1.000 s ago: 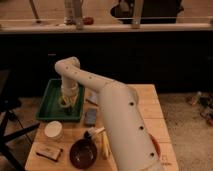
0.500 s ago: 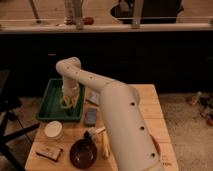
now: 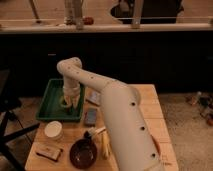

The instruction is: Stack cups into tray

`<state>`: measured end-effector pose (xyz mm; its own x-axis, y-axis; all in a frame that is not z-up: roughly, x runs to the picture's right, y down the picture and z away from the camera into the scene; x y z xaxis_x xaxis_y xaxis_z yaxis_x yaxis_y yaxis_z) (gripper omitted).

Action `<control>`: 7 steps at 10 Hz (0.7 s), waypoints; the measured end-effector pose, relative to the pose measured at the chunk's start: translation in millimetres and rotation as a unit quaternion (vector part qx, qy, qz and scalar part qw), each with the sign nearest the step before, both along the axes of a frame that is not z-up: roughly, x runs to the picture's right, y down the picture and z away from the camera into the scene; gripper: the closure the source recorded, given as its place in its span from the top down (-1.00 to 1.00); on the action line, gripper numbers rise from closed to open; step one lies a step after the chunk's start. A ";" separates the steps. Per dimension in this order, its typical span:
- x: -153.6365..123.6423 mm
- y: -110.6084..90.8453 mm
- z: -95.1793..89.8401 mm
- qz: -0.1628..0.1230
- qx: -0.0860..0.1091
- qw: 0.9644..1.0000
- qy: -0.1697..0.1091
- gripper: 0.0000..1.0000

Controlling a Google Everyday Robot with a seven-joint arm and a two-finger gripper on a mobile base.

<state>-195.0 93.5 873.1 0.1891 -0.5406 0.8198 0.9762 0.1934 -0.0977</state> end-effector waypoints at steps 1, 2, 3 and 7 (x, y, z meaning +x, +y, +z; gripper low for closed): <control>1.3 0.3 0.0 0.000 -0.001 1.000 0.001 -0.21; 1.9 0.6 0.0 0.001 -0.002 1.000 0.001 -0.21; 2.4 1.0 -0.3 0.001 -0.003 1.000 0.001 -0.20; 7.7 2.4 -1.4 0.003 -0.010 1.000 0.004 -0.09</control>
<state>-187.3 95.9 871.7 0.1985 -0.5230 0.8289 0.9742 0.1979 -0.1084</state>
